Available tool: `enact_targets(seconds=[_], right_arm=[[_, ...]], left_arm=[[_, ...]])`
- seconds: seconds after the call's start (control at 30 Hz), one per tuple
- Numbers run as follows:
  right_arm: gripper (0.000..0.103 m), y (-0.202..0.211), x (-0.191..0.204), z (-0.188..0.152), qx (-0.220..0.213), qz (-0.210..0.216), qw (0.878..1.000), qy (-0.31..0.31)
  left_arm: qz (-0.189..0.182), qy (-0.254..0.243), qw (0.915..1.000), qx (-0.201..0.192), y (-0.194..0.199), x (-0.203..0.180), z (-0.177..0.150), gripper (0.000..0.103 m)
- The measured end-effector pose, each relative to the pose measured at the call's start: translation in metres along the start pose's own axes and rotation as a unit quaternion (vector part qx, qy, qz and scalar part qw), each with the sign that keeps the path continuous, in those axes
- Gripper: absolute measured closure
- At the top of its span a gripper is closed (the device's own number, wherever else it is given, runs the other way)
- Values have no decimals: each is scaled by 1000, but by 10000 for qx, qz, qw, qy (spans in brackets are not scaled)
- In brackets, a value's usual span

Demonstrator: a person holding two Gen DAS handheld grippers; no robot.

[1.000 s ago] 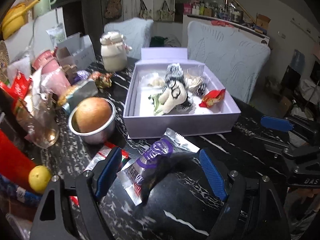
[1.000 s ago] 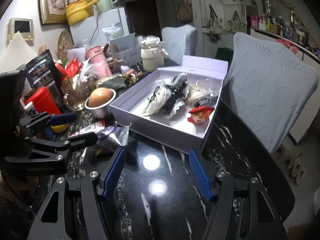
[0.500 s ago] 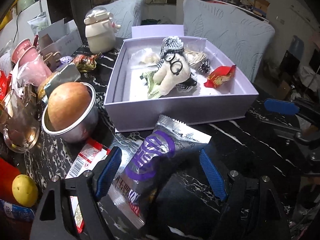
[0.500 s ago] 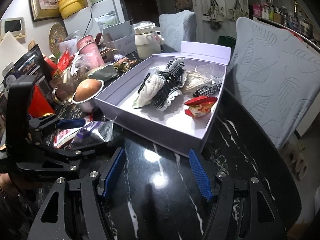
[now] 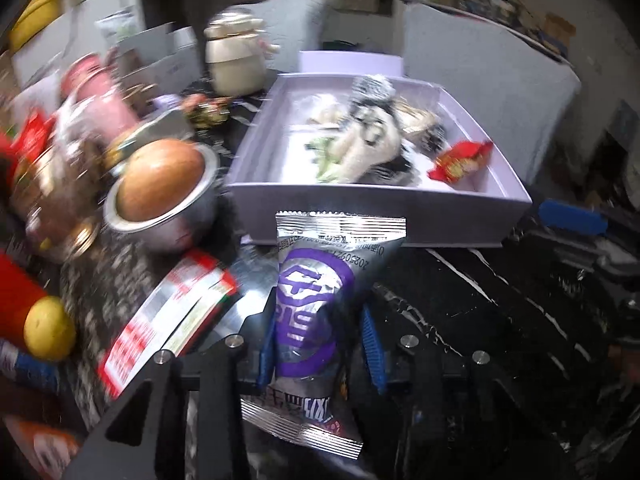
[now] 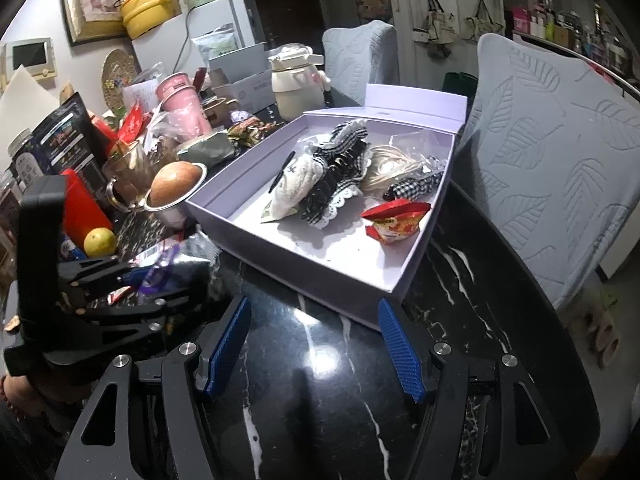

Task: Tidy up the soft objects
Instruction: 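Grasp the purple-printed silver snack bag on the table with the left gripper, then grasp the red-and-white snack packet with the right gripper while the left lifts the silver bag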

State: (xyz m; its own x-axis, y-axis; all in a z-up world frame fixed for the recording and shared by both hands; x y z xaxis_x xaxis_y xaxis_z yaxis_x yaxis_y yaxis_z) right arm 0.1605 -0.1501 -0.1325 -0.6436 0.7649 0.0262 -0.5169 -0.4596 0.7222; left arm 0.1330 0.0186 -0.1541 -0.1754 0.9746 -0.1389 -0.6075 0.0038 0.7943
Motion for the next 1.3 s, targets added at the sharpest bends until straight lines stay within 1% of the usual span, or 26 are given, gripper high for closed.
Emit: enact_targets(seconds=[0.13, 0.3, 0.43, 0.6, 0.73, 0.8, 0.9, 1.13, 1.17, 1.2, 1.27, 1.3], right_arm=[[36, 0, 7, 2, 18, 120, 9999, 53], [36, -1, 28, 6, -70, 366, 9990, 245], [36, -17, 53, 12, 92, 549, 9972, 508], [36, -33, 81, 23, 138, 732, 9940, 801], [36, -52, 104, 34, 253, 952, 9900, 1012], [37, -61, 115, 39, 276, 1000, 9879, 1151], [37, -80, 129, 49, 317, 1055, 9846, 1359], [37, -122, 142, 61, 589, 1182, 9787, 1573], [38, -126, 143, 62, 609, 1197, 9781, 1590], [43, -129, 143, 63, 629, 1213, 9777, 1594], [48, -136, 144, 63, 717, 1299, 9765, 1565], [60, -139, 144, 63, 741, 1333, 9763, 1535]], left_arm=[[244, 623, 9977, -128, 26, 23, -8, 67], [646, 1047, 9919, -330, 48, 51, -24, 67], [812, 1397, 9862, -365, 60, 73, -36, 67], [960, 1731, 9795, -373, 71, 93, -48, 67], [1027, 1907, 9751, -466, 79, 103, -54, 67], [1053, 1868, 9755, -494, 80, 103, -55, 67], [996, 1878, 9761, -443, 75, 106, -55, 67], [954, 2007, 9745, -314, 61, 120, -54, 67], [925, 2052, 9739, -290, 59, 122, -54, 67], [891, 2085, 9736, -275, 58, 123, -53, 67], [842, 2126, 9733, -222, 54, 125, -53, 67], [818, 2146, 9731, -194, 52, 126, -53, 67]])
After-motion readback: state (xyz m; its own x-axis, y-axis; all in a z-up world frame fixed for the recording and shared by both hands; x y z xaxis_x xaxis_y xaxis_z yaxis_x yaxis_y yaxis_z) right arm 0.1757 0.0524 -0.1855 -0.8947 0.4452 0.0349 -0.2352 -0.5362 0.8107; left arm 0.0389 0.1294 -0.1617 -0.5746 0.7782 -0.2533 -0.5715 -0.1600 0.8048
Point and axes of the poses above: each gripper's, at about its wrist camera, not at the fingertips, and y roughly against the way its jaws point, x to its left, z to its top, the point moved 3 cm from there along -y, roughly the way its jaws point, and after that the axes turned 12 degrees about y, right-handed, at the moved point
